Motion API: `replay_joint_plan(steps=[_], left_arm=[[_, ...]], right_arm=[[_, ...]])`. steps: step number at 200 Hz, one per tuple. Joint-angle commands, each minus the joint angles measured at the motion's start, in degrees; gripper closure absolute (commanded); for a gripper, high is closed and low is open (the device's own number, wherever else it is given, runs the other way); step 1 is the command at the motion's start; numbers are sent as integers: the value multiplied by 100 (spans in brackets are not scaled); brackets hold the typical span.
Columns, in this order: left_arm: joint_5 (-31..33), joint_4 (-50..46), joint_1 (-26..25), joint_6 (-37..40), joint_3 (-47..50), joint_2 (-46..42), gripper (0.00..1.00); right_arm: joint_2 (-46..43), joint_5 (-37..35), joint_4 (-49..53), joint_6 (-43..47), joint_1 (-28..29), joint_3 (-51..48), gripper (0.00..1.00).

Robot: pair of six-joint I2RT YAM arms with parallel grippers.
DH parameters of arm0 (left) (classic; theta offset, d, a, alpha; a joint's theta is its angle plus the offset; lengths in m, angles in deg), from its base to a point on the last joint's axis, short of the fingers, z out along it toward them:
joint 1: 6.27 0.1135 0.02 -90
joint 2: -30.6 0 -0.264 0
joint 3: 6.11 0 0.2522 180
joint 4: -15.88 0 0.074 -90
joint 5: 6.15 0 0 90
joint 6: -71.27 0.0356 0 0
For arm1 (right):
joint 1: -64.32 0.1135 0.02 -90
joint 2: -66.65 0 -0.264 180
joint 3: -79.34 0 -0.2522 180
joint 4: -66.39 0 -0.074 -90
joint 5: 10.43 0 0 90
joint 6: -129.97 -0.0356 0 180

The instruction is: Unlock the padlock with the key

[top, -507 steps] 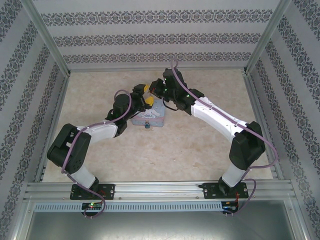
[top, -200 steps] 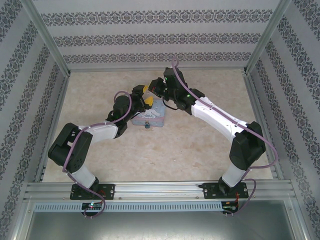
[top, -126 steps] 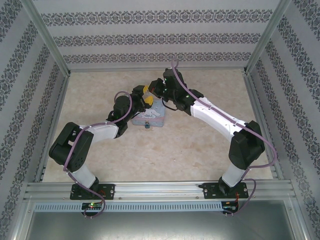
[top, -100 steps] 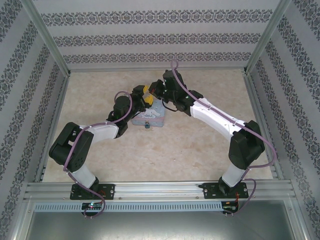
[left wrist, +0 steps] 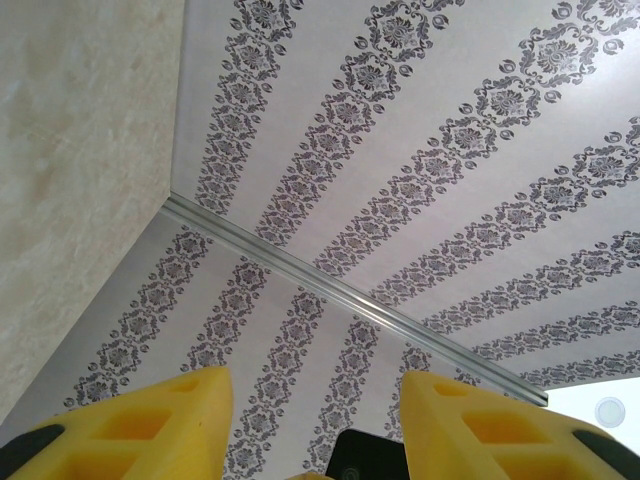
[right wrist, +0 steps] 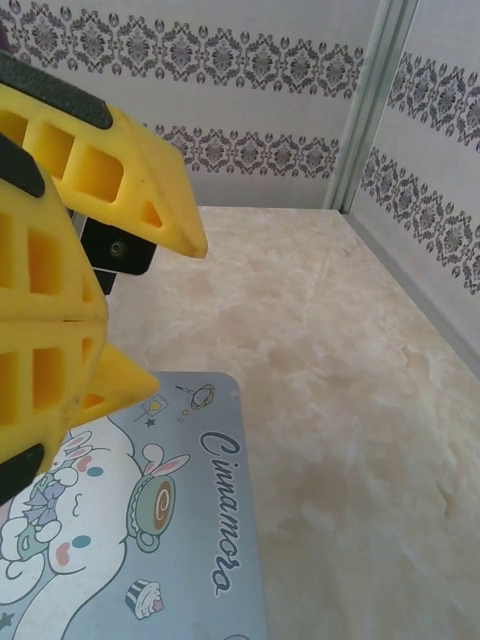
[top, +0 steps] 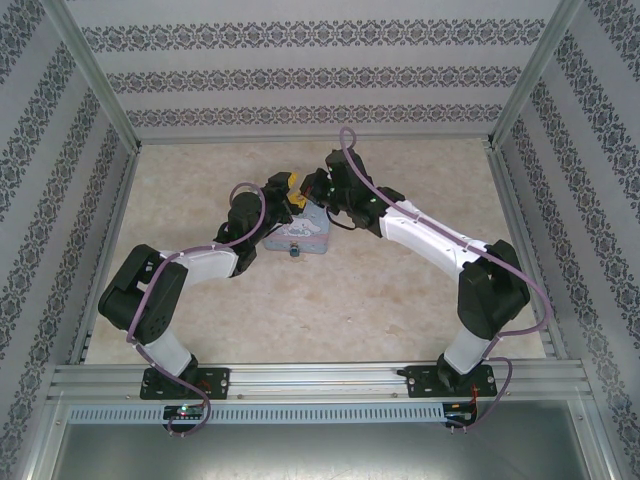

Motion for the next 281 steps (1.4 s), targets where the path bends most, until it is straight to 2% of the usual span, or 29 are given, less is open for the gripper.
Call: replay_joint_plan(steps=[1, 54, 125, 181, 236, 271, 281], left_arm=[[122, 321, -96, -130, -20, 65, 52], [126, 290, -105, -97, 0, 71, 57], [139, 255, -121, -72, 24, 71, 77], [192, 187, -128, -42, 51, 59, 80], [257, 28, -124, 26, 122, -20, 88], [253, -10, -129, 96, 116, -30, 100], [253, -25, -126, 143, 122, -38, 100]], right_arm=[[-289, -19, -174, -96, -72, -121, 100], [-358, -5, -184, -95, -98, -144, 100], [-317, 48, -241, -134, -98, -162, 100], [-378, 32, -244, -132, -122, -205, 100], [-493, 7, -250, -147, -134, -320, 100], [-569, 6, -272, -149, -140, -403, 100], [-598, -7, -274, -135, -147, -433, 100]])
